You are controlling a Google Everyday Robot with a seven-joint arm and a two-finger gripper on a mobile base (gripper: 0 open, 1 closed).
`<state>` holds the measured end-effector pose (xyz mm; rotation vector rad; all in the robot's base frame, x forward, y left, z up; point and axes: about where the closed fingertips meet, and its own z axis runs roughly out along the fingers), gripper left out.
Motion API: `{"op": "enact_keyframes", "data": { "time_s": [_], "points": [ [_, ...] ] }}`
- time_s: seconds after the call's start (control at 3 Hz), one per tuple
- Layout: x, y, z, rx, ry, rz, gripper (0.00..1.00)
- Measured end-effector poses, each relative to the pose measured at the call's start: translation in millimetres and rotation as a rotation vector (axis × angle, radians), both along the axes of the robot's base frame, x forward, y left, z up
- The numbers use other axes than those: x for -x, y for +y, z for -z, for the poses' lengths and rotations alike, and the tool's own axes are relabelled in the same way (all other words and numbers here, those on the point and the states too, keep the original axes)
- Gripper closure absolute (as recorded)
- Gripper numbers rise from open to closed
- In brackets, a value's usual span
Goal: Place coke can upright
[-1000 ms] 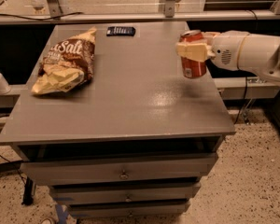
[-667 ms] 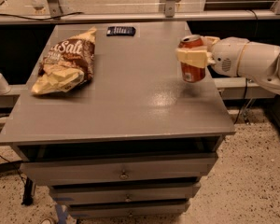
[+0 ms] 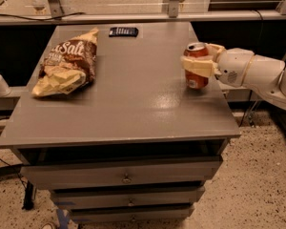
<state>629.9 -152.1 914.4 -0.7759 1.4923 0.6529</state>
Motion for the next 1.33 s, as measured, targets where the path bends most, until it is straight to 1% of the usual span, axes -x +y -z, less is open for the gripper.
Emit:
{"op": "enact_keyframes", "data": {
  "time_s": [0.33,1.0,1.33],
  "points": [
    [-2,-4,4,-0.042,-0.036,-0.01,1.0],
    [4,-12,17,-0.101,-0.062,-0.013,1.0],
    [4,-14,18,-0.109,-0.061,-0.013,0.84]
  ]
}}
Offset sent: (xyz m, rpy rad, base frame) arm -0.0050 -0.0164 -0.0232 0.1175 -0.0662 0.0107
